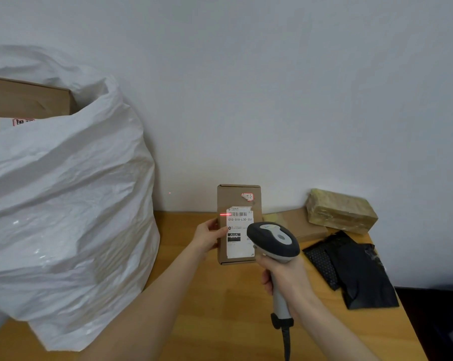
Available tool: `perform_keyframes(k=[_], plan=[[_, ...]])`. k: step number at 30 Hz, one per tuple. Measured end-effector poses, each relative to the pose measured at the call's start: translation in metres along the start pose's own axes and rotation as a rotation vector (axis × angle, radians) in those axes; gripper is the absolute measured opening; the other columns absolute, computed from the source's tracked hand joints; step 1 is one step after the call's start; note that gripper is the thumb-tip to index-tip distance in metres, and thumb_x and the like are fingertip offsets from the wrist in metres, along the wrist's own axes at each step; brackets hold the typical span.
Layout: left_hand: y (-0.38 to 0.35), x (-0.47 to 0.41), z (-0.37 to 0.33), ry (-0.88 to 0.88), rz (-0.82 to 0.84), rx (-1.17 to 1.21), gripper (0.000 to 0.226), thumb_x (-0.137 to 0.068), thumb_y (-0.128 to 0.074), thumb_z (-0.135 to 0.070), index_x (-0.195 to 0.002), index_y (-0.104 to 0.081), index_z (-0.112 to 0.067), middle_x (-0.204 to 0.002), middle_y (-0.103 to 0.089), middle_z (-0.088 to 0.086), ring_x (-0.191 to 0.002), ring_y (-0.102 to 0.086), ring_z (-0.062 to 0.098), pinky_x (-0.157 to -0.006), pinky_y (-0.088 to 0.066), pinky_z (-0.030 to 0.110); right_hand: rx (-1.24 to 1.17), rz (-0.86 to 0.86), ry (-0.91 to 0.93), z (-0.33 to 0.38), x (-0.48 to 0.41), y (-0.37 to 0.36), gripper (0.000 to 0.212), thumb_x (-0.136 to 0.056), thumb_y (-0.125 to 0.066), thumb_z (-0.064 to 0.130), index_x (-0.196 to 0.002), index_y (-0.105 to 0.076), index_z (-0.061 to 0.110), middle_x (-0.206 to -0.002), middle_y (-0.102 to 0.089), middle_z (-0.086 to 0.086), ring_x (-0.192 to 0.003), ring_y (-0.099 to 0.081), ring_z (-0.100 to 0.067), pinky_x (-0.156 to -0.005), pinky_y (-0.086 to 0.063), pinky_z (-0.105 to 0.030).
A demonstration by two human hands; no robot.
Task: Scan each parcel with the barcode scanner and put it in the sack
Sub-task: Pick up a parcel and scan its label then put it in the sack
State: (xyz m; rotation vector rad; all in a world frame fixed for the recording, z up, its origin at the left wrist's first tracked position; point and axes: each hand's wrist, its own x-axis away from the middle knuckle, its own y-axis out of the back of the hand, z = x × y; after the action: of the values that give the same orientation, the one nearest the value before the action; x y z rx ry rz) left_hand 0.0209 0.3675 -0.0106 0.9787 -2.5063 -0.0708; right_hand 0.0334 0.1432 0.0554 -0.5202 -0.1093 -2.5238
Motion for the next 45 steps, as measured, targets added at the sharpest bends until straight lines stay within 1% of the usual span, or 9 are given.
perform_keyframes(k=[8,17,24,27,31,35,37,41,45], plan=[[0.001,0.001,-0.002,-0.007,-0.016,-0.029,0.053,-0.089,-0.066,-0.014,-0.138,-0.047,-0.014,-0.123,-0.063,0.005,-0.095,-0.061,0.017,-0.066,-0.055,0.026,0.011,0.011,0.011,0.003,0.004,-0.003,0.011,-0.084,-0.07,0.01,-0.077,-0.064,0.003,-0.053,-0.06,-0.008,-0.046,-0.052,-0.02,-0.049,-0.043,-0.03],[0.004,0.011,-0.012,-0.026,-0.03,-0.029,0.05,-0.089,-0.066,-0.016,-0.136,-0.049,-0.014,-0.099,-0.063,-0.008,-0.089,-0.062,0.014,-0.062,-0.055,0.024,-0.01,0.065,0.026,0.008,0.006,-0.002,0.01,-0.084,-0.07,0.011,-0.082,-0.064,0.003,-0.053,-0.061,-0.006,-0.044,-0.053,-0.015,-0.046,-0.044,-0.027],[0.025,0.036,-0.053,-0.109,-0.057,-0.027,0.056,-0.091,-0.064,-0.017,-0.142,-0.043,-0.012,-0.127,-0.061,0.007,-0.113,-0.061,0.024,-0.09,-0.055,0.04,-0.064,0.165,0.145,0.046,-0.005,-0.007,0.018,-0.087,-0.069,0.011,-0.099,-0.061,0.0,-0.061,-0.067,-0.011,-0.043,-0.054,-0.016,-0.044,-0.046,-0.027],[0.051,0.055,-0.092,-0.21,-0.107,-0.011,0.056,-0.092,-0.064,-0.019,-0.143,-0.042,-0.011,-0.126,-0.063,0.004,-0.109,-0.063,0.02,-0.086,-0.057,0.036,-0.089,0.23,0.208,0.083,-0.014,-0.025,0.016,-0.087,-0.068,0.012,-0.097,-0.063,0.001,-0.059,-0.067,-0.011,-0.044,-0.055,-0.015,-0.044,-0.046,-0.026],[0.109,0.091,-0.168,-0.406,-0.228,-0.029,0.051,-0.092,-0.065,-0.017,-0.138,-0.047,-0.009,-0.101,-0.065,-0.009,-0.088,-0.066,0.007,-0.068,-0.057,0.022,-0.152,0.345,0.343,0.148,-0.012,-0.077,0.013,-0.088,-0.068,0.012,-0.094,-0.065,0.0,-0.057,-0.066,-0.008,-0.042,-0.055,-0.013,-0.041,-0.046,-0.023],[0.187,0.134,-0.247,-0.61,-0.458,-0.103,0.031,-0.09,-0.066,-0.014,-0.12,-0.059,-0.01,-0.11,-0.067,0.008,-0.1,-0.066,0.025,-0.089,-0.055,0.045,-0.21,0.464,0.426,0.211,0.0,-0.138,0.012,-0.088,-0.068,0.015,-0.092,-0.066,0.004,-0.057,-0.066,-0.007,-0.044,-0.055,-0.013,-0.043,-0.046,-0.023],[0.23,0.152,-0.279,-0.668,-0.628,-0.149,0.04,-0.089,-0.067,-0.019,-0.126,-0.058,-0.009,-0.118,-0.065,0.01,-0.107,-0.064,0.028,-0.093,-0.052,0.048,-0.24,0.502,0.427,0.234,0.005,-0.168,0.01,-0.087,-0.069,0.016,-0.089,-0.066,0.007,-0.056,-0.066,-0.007,-0.042,-0.053,-0.012,-0.042,-0.044,-0.024],[0.314,0.165,-0.314,-0.696,-0.953,-0.305,0.047,-0.091,-0.063,-0.024,-0.134,-0.054,-0.007,-0.126,-0.062,0.007,-0.112,-0.06,0.023,-0.097,-0.05,0.041,-0.231,0.523,0.438,0.259,0.005,-0.221,0.011,-0.085,-0.07,0.018,-0.086,-0.066,0.008,-0.055,-0.066,-0.006,-0.04,-0.052,-0.011,-0.043,-0.045,-0.023],[0.361,0.135,-0.304,-0.594,-1.03,-0.427,0.037,-0.093,-0.06,-0.026,-0.125,-0.056,-0.007,-0.125,-0.063,0.008,-0.112,-0.059,0.025,-0.095,-0.05,0.038,-0.228,0.508,0.398,0.264,-0.009,-0.262,0.013,-0.085,-0.07,0.019,-0.084,-0.064,0.007,-0.053,-0.065,-0.006,-0.04,-0.052,-0.011,-0.044,-0.044,-0.024]])
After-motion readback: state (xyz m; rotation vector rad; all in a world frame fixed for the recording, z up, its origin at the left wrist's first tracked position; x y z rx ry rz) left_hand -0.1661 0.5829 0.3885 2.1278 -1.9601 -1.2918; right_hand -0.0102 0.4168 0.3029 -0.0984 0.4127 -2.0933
